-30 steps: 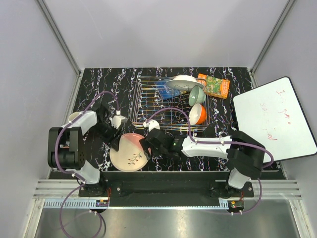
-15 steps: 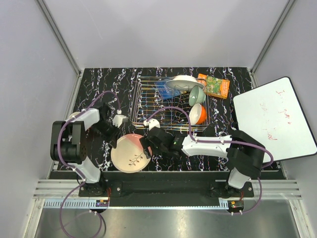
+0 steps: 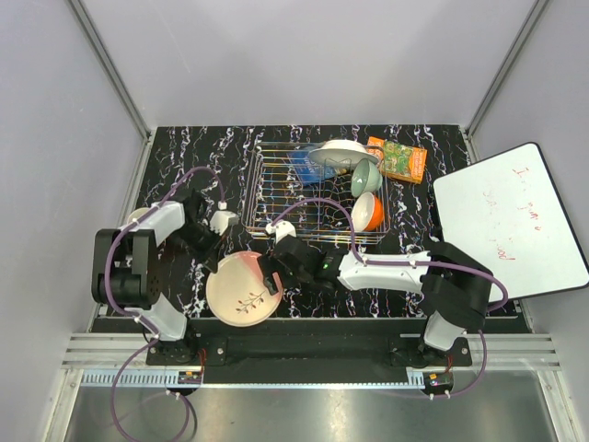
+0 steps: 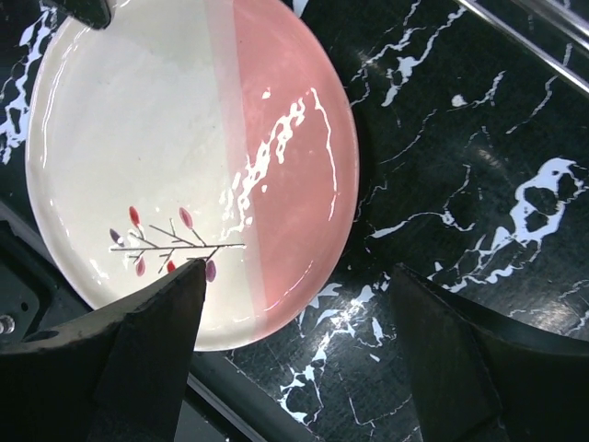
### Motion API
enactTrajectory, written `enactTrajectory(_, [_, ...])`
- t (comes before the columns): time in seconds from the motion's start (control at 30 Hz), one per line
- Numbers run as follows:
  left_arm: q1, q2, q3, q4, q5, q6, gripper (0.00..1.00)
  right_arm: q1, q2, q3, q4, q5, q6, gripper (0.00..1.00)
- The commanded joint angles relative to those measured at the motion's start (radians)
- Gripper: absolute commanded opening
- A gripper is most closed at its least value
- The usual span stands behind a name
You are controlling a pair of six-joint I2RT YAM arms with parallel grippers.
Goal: Load the mixed dishes into the dish rack
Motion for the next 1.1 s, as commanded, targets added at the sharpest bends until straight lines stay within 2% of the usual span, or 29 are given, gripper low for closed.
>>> enactTrajectory(0.0, [-0.003,-0.100,0.068,0.008,-0.039,0.068,0.00,-0.007,-0.043,-0.012,0.066,-0.052,-0.015,0.89])
enactTrajectory(0.2, [-0.014,-0.195,0.053,0.019,-0.051,0.148,0.00,-0.047,-0.069,-0.067,0.167,-0.138,-0.029,0.94])
enactTrajectory(0.33, [-0.022,-0.215,0.047,0.020,-0.045,0.163,0.00,-0.068,-0.086,-0.118,0.283,-0.177,-0.050,0.98])
enactTrajectory(0.5, [-0.036,-0.222,0.041,0.033,-0.041,0.173,0.00,-0.081,-0.070,-0.159,0.389,-0.273,-0.084,0.99])
enactTrajectory(0.6, [-0.048,-0.223,0.053,0.036,-0.036,0.168,0.00,-0.085,-0.046,-0.197,0.509,-0.321,-0.079,0.99])
enactTrajectory(1.07, [-0.068,-0.265,0.042,0.034,-0.056,0.169,0.00,-0.127,0.086,-0.110,0.480,-0.346,-0.069,0.99])
